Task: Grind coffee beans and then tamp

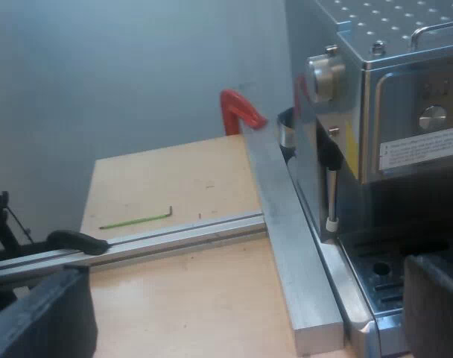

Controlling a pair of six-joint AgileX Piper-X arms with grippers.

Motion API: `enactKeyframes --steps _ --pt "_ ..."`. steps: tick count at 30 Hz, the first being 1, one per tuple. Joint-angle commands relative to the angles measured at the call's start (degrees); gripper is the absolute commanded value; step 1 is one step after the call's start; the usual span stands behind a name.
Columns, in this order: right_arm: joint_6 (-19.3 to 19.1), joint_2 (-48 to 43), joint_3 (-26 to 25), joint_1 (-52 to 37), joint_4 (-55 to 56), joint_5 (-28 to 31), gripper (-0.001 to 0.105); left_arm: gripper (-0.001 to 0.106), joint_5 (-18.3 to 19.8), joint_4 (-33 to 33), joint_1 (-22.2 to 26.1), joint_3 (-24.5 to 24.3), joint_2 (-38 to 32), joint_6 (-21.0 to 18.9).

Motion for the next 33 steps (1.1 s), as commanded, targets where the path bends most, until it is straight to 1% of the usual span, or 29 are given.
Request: enactKeyframes --steps 1,3,4,6,9,10,14,15,17,18,21,25,28,31,33 --pt "2.02 -3.47 -0.45 -0.02 0.73 -0.49 0.069 0.085 -0.99 1.23 -0.03 -0.28 -3.13 -0.98" --pt "3.19 -5.69 -0.45 -0.02 2.18 -0.49 0.069 0.085 -0.99 3.32 -0.03 -0.28 -5.83 -0.98" --pt "3.22 -5.92 -0.45 -0.02 2.36 -0.49 0.069 0.085 -0.99 4.23 -0.03 -0.28 -7.03 -0.98" --pt "2.81 -9.75 -0.45 -0.02 4.10 -0.49 0.069 0.085 -0.99 6.77 -0.03 -0.28 -9.56 -0.98" --pt "2.82 -13.10 -0.04 -0.02 4.34 -0.49 0.069 0.085 -0.99 9.97 -0.03 -0.28 -12.70 -0.98" --pt "2.82 -13.61 0.11 -0.02 4.34 -0.49 0.069 0.085 -0.99 10.29 -0.03 -0.38 -13.09 -0.98" --pt "2.92 -19.52 3.48 -0.02 4.34 -0.49 0.069 0.085 -0.99 13.61 -0.03 -0.39 -17.24 -0.98" --pt "2.94 -20.18 4.55 -0.02 5.05 -0.68 0.069 0.085 -0.99 14.22 -0.03 -0.39 -18.11 -0.98" --pt "2.69 -19.71 4.46 0.14 7.28 -0.81 0.069 0.085 -0.99 15.98 -0.03 -0.59 -18.85 -0.98" --pt "2.31 -19.82 5.09 0.17 6.63 -2.64 0.069 0.085 -0.99 17.93 -0.03 -1.23 -18.71 -0.98" --pt "1.94 -19.76 6.09 0.16 3.88 -6.13 0.069 0.085 -1.30 19.53 0.15 -1.24 -18.66 -0.98" --pt "1.94 -19.76 6.89 0.16 1.38 -6.66 0.069 0.085 -1.31 19.29 0.15 -1.24 -18.66 -0.98" --pt "1.94 -19.76 7.84 0.16 -0.71 -6.84 0.069 0.085 -1.31 17.29 0.26 -1.13 -18.66 -0.98" --pt "1.94 -19.76 9.78 0.16 -3.48 -6.84 0.069 0.085 -1.31 13.59 0.26 -0.69 -18.66 -0.98" --pt "1.94 -19.65 11.51 0.16 -5.59 -7.14 0.069 0.085 -1.31 9.79 0.26 0.45 -18.66 -0.98"
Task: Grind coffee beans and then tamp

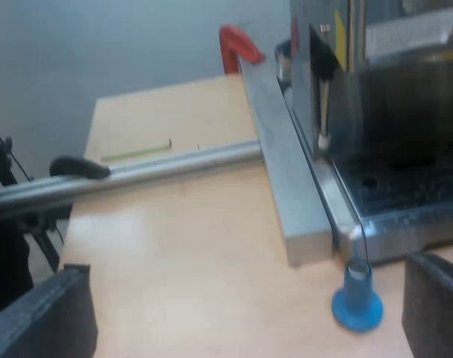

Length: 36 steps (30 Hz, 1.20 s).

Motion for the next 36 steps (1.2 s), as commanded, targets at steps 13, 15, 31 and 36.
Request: enactKeyframes --steps 13,15,31,36 --pt "-0.84 -2.49 12.09 0.02 -16.16 -1.78 0.069 0.085 -0.95 -27.39 0.13 13.89 -7.92 -0.98" --pt "-0.84 -2.49 12.88 0.02 -16.00 -1.78 0.069 0.085 -0.72 -27.73 0.13 14.89 -7.82 -0.98" --pt "-0.84 -2.41 22.69 0.02 -12.11 -1.78 0.069 0.085 -0.54 -27.59 0.13 25.89 -7.83 -0.98" --pt "-0.84 -2.41 25.14 0.02 -7.42 -1.34 0.069 0.085 -0.54 -25.63 0.13 27.86 -7.79 -0.98"
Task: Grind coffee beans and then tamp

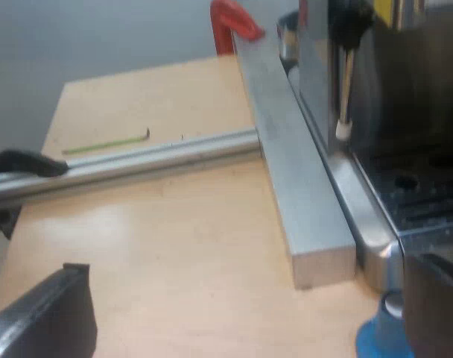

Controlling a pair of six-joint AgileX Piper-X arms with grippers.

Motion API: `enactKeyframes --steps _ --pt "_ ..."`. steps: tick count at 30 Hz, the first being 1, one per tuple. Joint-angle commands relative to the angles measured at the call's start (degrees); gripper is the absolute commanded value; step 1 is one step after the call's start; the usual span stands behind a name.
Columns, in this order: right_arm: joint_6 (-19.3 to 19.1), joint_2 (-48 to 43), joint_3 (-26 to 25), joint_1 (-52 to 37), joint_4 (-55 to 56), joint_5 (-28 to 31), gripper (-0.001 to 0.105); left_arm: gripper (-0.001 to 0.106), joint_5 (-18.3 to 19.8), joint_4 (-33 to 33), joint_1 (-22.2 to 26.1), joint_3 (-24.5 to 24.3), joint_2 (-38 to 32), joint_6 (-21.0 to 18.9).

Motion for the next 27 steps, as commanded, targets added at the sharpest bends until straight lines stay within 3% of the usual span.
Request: enactKeyframes --steps 1,27 --pt "-0.75 -2.62 1.01 0.02 0.79 -0.19 0.069 0.085 -0.54 1.43 0.13 0.51 -8.00 -0.98" --pt "-0.75 -2.62 1.06 0.02 0.67 -0.19 0.069 0.085 -0.54 1.76 0.13 1.03 -8.00 -0.98"
